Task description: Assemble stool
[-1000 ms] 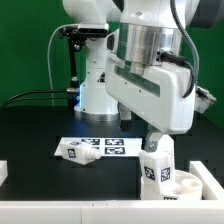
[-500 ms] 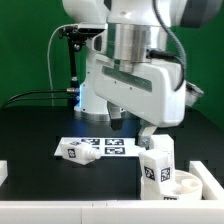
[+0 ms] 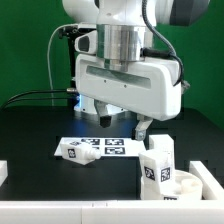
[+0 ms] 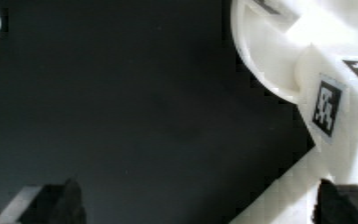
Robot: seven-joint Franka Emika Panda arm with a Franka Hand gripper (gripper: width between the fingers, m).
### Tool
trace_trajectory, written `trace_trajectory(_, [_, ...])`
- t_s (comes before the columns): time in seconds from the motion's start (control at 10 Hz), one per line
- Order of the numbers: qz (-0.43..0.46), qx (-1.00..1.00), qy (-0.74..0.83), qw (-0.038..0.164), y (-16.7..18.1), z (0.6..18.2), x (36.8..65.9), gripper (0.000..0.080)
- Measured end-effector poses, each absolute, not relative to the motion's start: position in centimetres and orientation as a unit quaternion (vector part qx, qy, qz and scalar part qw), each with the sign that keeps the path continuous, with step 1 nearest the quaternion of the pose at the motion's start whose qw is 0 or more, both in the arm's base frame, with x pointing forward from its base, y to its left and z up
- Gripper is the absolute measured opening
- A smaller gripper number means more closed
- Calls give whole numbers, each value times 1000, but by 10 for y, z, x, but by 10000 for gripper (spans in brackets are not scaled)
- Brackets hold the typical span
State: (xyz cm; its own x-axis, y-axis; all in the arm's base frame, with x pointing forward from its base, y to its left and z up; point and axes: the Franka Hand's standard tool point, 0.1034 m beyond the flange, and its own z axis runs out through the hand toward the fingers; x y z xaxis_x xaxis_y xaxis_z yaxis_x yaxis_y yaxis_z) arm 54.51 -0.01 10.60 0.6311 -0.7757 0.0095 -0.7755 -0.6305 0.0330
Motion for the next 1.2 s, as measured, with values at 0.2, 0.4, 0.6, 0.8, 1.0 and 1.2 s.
trace_trajectory(0.2, [-10, 879, -477, 16, -6, 99, 540, 648])
trace_trajectory(0.4, [-18, 829, -559, 14, -12, 91, 521, 648])
trace_trajectory(0.6, [-12, 778, -628, -1, -19, 82, 505, 648])
trace_trajectory(0.8, [-14, 742, -670, -2, -15, 82, 507, 648])
trace_trajectory(1.0, [-17, 700, -714, -5, -12, 81, 507, 648])
trace_trajectory(1.2, [-15, 634, -773, -17, -19, 70, 488, 648])
